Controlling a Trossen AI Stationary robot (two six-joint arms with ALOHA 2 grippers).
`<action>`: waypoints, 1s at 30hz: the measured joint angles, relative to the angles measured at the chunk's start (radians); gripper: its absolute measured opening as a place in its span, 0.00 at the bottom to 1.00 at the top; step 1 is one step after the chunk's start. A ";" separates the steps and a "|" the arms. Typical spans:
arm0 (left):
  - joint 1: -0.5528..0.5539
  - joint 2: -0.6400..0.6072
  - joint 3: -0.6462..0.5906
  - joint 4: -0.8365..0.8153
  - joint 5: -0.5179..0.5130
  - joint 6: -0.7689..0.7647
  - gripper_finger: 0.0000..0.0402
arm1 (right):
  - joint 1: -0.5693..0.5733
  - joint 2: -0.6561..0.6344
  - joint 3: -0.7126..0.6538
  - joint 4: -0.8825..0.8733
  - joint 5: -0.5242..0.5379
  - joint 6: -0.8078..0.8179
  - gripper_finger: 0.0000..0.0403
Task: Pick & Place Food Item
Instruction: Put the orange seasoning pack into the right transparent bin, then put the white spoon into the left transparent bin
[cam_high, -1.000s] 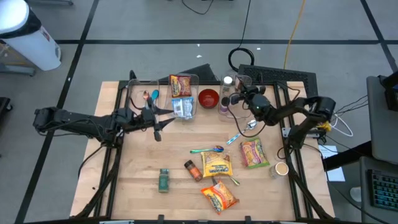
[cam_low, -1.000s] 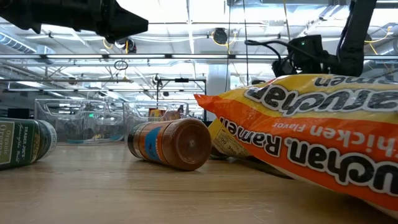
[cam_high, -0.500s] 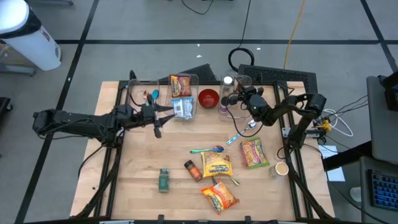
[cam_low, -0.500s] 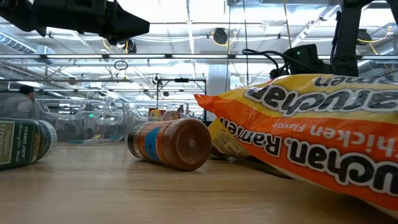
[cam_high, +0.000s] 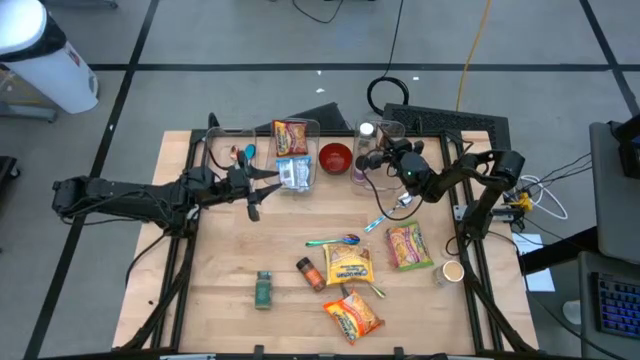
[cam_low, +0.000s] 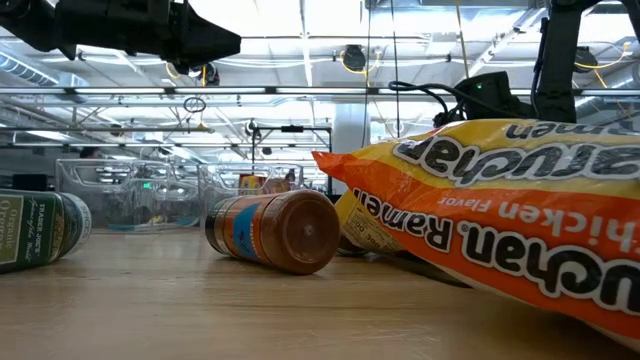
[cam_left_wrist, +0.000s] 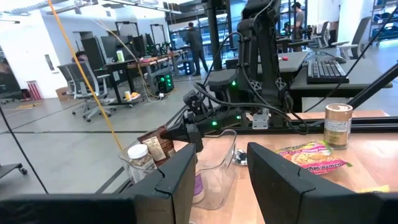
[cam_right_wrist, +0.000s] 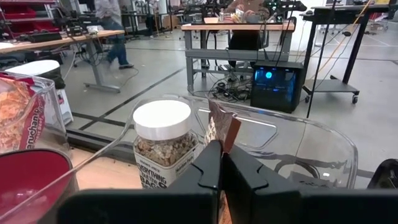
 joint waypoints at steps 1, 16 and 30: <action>0.000 0.000 0.000 0.000 0.000 0.000 0.38 | 0.000 0.000 0.000 0.000 0.000 0.000 0.00; 0.000 0.000 0.000 0.000 0.000 0.000 0.38 | 0.000 0.000 0.000 0.002 0.002 0.000 0.15; 0.000 0.000 0.000 -0.002 0.000 0.000 0.38 | 0.038 -0.076 0.000 0.027 0.003 -0.136 0.28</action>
